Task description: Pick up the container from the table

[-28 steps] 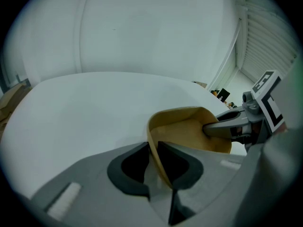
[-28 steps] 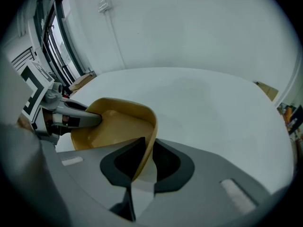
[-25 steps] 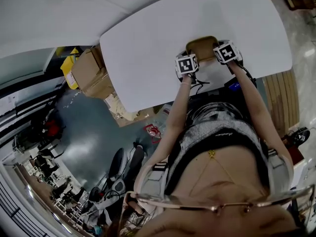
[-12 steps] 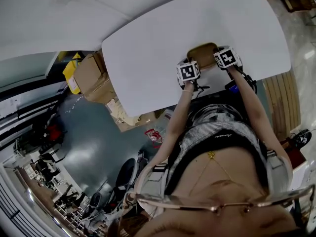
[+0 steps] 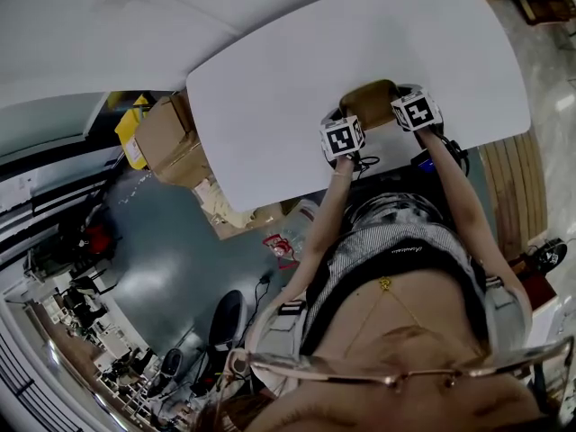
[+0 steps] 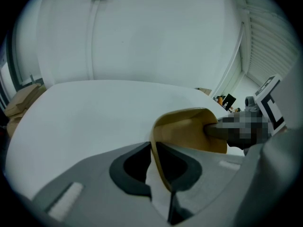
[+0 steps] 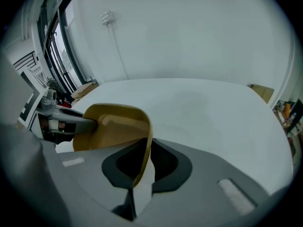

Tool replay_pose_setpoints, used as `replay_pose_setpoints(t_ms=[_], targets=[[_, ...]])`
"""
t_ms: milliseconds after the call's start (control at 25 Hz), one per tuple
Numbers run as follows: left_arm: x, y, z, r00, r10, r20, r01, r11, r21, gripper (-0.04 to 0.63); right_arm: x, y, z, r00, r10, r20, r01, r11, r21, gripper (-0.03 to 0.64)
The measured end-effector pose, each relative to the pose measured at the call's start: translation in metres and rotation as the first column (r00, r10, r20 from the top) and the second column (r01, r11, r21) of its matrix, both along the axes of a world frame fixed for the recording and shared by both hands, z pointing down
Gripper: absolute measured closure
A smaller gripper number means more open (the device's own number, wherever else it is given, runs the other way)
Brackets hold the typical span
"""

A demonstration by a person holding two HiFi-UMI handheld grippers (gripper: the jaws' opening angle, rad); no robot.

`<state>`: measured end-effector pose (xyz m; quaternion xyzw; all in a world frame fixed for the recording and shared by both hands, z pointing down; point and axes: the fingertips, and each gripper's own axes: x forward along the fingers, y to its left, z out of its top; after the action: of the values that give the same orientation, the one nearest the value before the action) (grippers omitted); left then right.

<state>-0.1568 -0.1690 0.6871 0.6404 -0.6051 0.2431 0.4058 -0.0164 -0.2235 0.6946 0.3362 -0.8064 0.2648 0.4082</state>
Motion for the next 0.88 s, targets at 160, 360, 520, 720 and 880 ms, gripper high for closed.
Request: replay_pose_setpoints(t_ms=[160,360,520,720,880], targets=[[-0.001,0.001,-0.01,1.0,-0.005,0.005,0.004,1.0,0.016,0.561,-0.001,0.003,-0.003,1.0,0.002,0.028,-0.002,1.0,0.009,0.568],[-0.001,0.003,-0.023,1.0,-0.014,0.003,0.014,0.999,0.034,0.561,-0.001,0.005,-0.018,1.0,-0.003,0.028,0.002,0.999,0.044,0.568],[0.0,0.007,-0.034,1.0,-0.019,0.011,0.018,0.998,0.056,0.561,-0.001,0.007,-0.028,0.999,-0.013,0.035,0.011,0.998,0.061,0.569],[0.0,0.011,-0.046,1.0,-0.02,0.007,0.019,0.997,0.07,0.561,-0.001,0.013,-0.042,0.999,-0.021,0.044,0.017,0.996,0.087,0.568],[0.003,0.014,-0.063,1.0,-0.018,0.012,0.017,0.996,0.088,0.561,0.001,0.016,-0.061,0.998,-0.022,0.061,0.015,0.993,0.114,0.568]])
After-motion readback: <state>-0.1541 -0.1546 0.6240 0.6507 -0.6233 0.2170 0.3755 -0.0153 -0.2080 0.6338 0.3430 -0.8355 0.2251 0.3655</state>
